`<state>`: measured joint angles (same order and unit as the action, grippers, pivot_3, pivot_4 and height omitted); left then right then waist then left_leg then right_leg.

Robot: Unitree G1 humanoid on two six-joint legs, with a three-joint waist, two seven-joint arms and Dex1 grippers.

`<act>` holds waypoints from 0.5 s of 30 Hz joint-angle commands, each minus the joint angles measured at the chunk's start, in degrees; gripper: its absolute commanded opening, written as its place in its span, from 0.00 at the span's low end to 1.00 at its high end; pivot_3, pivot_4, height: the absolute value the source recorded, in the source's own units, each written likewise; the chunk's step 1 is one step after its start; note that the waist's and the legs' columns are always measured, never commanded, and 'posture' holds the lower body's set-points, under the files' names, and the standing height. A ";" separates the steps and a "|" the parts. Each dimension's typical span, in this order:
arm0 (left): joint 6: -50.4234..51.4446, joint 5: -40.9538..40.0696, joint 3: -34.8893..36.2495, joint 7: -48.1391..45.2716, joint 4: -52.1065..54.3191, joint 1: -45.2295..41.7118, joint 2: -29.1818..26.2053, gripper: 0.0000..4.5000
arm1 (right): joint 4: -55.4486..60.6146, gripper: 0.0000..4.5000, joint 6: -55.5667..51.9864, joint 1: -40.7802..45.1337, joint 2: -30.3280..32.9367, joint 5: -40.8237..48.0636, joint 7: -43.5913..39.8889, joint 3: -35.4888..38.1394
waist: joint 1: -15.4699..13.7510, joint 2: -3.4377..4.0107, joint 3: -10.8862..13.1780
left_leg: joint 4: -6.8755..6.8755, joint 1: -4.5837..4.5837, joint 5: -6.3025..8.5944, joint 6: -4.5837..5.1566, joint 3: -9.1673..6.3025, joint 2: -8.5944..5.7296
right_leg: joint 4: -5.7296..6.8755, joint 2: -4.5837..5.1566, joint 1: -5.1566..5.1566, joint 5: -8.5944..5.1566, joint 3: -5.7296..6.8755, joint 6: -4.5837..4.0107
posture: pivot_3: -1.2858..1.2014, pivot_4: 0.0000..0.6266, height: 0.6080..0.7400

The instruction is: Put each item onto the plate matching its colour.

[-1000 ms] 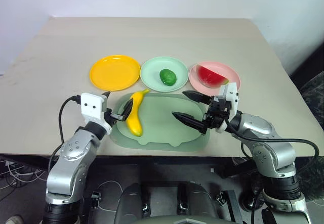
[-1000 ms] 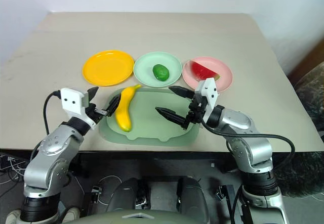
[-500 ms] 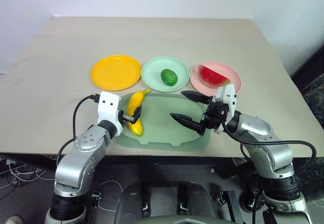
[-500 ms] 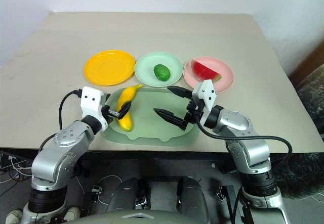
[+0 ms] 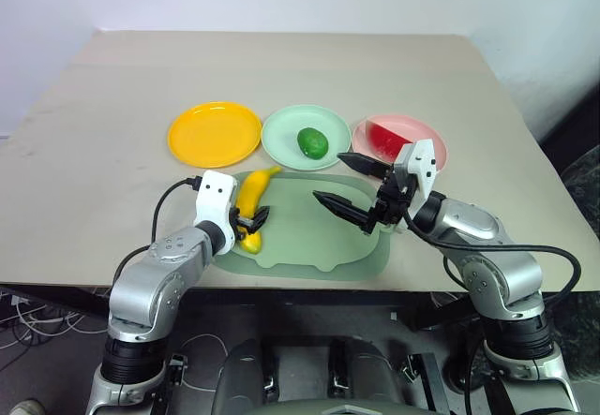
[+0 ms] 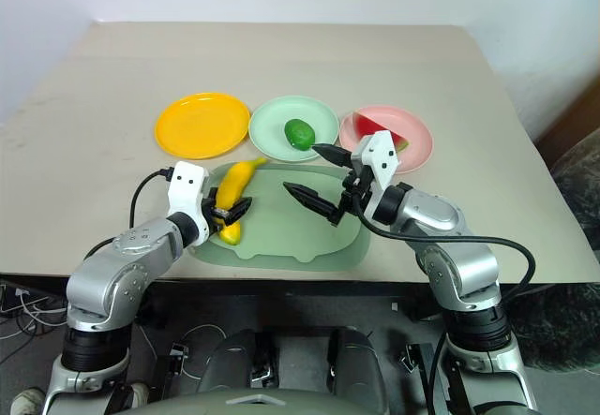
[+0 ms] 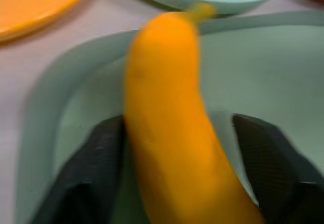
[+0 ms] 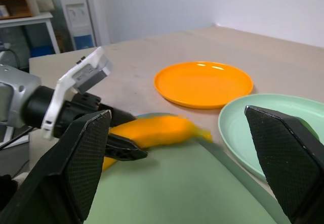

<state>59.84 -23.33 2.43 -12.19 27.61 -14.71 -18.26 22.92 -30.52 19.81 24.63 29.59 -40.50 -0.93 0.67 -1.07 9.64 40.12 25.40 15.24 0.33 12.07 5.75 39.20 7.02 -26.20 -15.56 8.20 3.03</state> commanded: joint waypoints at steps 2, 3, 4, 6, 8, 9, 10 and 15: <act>-2.32 2.37 -0.25 0.75 1.44 -1.05 -1.79 0.45 | 2.82 1.00 0.18 1.03 0.58 0.42 0.83 0.43 | 0.07 0.00 0.00 | 0.00 0.00 0.00 0.00 0.00 0.00 | 0.01 0.00 0.00 0.00 0.00 0.00 | 0.52 0.24 0.66; -3.61 4.03 -0.71 1.61 1.26 -1.26 -2.43 0.45 | 2.76 1.00 0.26 0.91 0.51 0.53 0.92 0.50 | 0.07 0.00 0.00 | 0.00 -0.01 0.00 0.00 0.00 0.00 | 0.01 0.00 0.00 0.00 0.00 0.00 | 0.52 0.24 0.66; -5.04 5.72 -1.64 1.98 1.13 -1.58 -3.49 0.45 | 2.62 1.00 0.41 0.80 0.50 0.55 0.92 0.51 | 0.09 0.00 0.00 | 0.00 -0.01 -0.01 -0.01 0.00 0.00 | 0.01 0.00 -0.01 0.00 0.00 0.00 | 0.52 0.24 0.66; -6.38 7.91 -2.51 3.27 0.69 -2.91 -3.93 0.45 | 2.22 1.00 1.05 0.39 0.44 0.29 0.70 0.27 | 0.11 0.00 0.00 | -0.01 0.00 -0.01 -0.02 0.00 0.00 | 0.02 -0.01 -0.03 0.00 0.00 0.00 | 0.52 0.24 0.66; -5.97 8.34 -1.81 4.85 0.10 -4.62 -2.42 0.45 | 1.70 1.00 1.66 0.09 0.36 0.07 0.38 0.10 | -0.12 -0.01 0.00 | -0.01 0.01 -0.01 -0.02 0.01 0.00 | 0.01 -0.01 -0.03 0.00 0.00 0.00 | 0.52 0.24 0.66; -6.41 8.05 -1.43 4.65 0.01 -5.52 -1.81 0.45 | 1.32 1.00 2.15 -0.05 0.24 -0.22 0.22 -0.13 | -0.23 -0.02 0.00 | 0.00 0.02 -0.01 -0.01 -0.01 -0.02 | 0.01 0.01 -0.01 0.00 0.00 0.00 | 0.52 0.24 0.66; -7.32 8.25 -0.72 5.36 -0.14 -6.63 -0.72 0.45 | 0.89 1.00 2.61 -0.07 -0.03 -0.39 0.07 -0.47 | -0.23 -0.02 0.00 | 0.01 0.03 0.00 0.00 -0.01 -0.03 | 0.00 0.03 0.00 0.00 0.01 0.00 | 0.52 0.24 0.66; -8.91 10.76 2.60 11.08 -6.07 -12.60 3.90 0.45 | -1.43 1.00 4.76 0.51 -1.07 -1.19 -0.45 -1.71 | -0.02 -0.03 0.00 | 0.02 0.01 -0.01 0.00 -0.02 -0.03 | 0.02 0.02 0.01 0.01 0.02 0.01 | 0.52 0.24 0.66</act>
<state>52.82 -14.44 2.60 -3.57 23.25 -25.20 -14.68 21.56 -27.63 19.65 24.00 28.88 -40.67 -2.47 0.65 -1.11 9.63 40.14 25.41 15.23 0.33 12.06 5.72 39.22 7.03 -26.18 -15.55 8.22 3.04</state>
